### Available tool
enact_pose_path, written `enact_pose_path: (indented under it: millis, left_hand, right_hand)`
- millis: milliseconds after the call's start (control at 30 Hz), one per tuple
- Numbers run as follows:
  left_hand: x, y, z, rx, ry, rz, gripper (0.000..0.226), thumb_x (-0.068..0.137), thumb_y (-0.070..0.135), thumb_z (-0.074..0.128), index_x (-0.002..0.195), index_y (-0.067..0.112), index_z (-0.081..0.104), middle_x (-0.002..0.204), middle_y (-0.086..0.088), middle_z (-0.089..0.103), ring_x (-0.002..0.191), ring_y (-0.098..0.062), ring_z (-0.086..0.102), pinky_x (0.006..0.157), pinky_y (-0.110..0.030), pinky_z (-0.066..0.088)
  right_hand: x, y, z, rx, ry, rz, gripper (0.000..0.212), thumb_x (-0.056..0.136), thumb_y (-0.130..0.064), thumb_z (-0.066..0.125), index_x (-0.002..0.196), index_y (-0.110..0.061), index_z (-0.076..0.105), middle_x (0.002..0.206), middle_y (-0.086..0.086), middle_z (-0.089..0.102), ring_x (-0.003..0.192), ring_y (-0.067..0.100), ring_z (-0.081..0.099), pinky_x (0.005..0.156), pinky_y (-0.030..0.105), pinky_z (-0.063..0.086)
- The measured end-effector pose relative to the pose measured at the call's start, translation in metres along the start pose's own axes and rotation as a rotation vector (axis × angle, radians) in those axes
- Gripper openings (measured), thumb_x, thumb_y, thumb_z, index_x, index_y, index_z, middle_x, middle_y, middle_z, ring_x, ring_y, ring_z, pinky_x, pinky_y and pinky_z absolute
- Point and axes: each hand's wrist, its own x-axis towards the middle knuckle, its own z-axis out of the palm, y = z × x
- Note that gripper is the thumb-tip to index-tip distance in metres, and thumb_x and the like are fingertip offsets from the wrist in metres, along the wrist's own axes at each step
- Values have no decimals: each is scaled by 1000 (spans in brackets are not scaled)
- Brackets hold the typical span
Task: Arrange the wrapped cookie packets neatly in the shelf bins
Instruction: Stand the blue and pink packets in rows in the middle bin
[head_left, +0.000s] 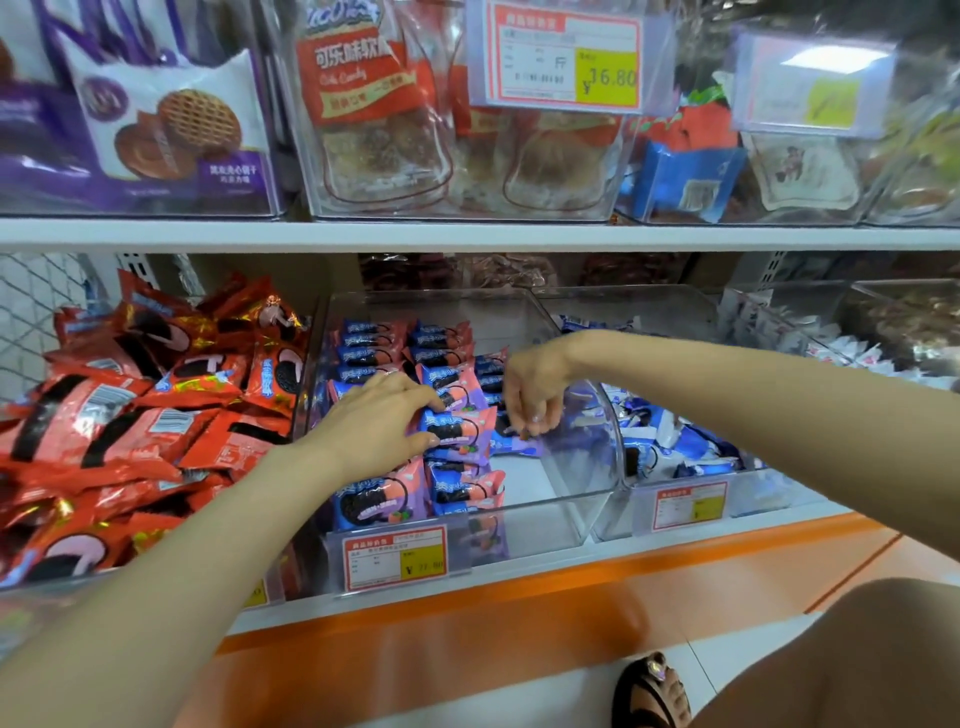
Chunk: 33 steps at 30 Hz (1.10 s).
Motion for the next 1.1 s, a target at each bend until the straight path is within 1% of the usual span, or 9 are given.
enact_pose_path:
  millis: [133,200,300,533,600,700,767,900,1100]
  left_hand:
    - [2,0,-1,14,1,-46,50,91,39,55,135,20,40,138,-2,40,130,-19,34,102,-31,30]
    - [4,1,-1,26,4,-68,54,90,41,57,136,18,40,137,-3,41,129,-19,35,99,-31,32]
    - [5,2,-2,27,9,-88,56,88,42,58,135,17,41,134,-3,43,126,-19,37,95,-30,34]
    - [4,0,-1,2,12,-85,56,87,42,60,134,17,42,135,-3,42,128,-19,36,99,-31,32]
    - [3,0,-2,5,9,-81,55,88,41,60,134,18,42,135,-3,42,128,-19,36,101,-31,32]
    - [3,1,-3,-2,5,-78,54,88,41,60,133,18,42,134,-2,43,127,-19,36,101,-31,31]
    - [2,2,-3,-7,6,-75,53,88,41,60,133,19,43,133,-2,43,127,-19,36,101,-31,31]
    - [1,1,-2,-21,5,-73,52,88,41,59,132,20,44,133,-1,43,127,-18,36,101,-31,31]
    - [3,0,-2,-28,6,-73,52,88,41,59,132,19,43,134,-2,42,127,-18,36,102,-31,31]
  right_hand:
    - [-36,-16,-12,115,403,-206,15,90,-7,58,103,-11,65,87,1,66,67,4,58,60,10,46]
    - [-44,-30,1,50,441,-281,22,86,-27,67,105,-17,66,84,-11,62,70,-1,53,63,10,41]
    - [-33,-45,32,-221,443,-233,48,77,-47,71,114,-19,61,90,-6,58,81,13,52,68,25,40]
    - [-42,-32,-3,-264,356,-140,33,74,-34,77,92,-10,63,82,-3,61,78,22,55,59,24,40]
    - [-42,-23,-10,-333,297,-109,40,73,-31,79,102,-7,66,95,4,66,88,27,60,65,26,43]
    - [-30,-15,6,-393,178,-65,33,69,-29,81,94,-12,67,84,-2,62,85,25,56,61,24,37]
    - [-22,-13,21,-422,153,-46,43,70,-31,81,104,-10,66,87,-1,59,86,21,53,66,23,36]
    - [-3,-9,35,-479,268,-23,49,71,-33,79,110,-7,66,105,7,66,98,25,59,66,24,39]
    - [1,-7,37,-477,379,-16,37,76,-28,76,107,-9,65,102,8,66,93,25,62,73,29,47]
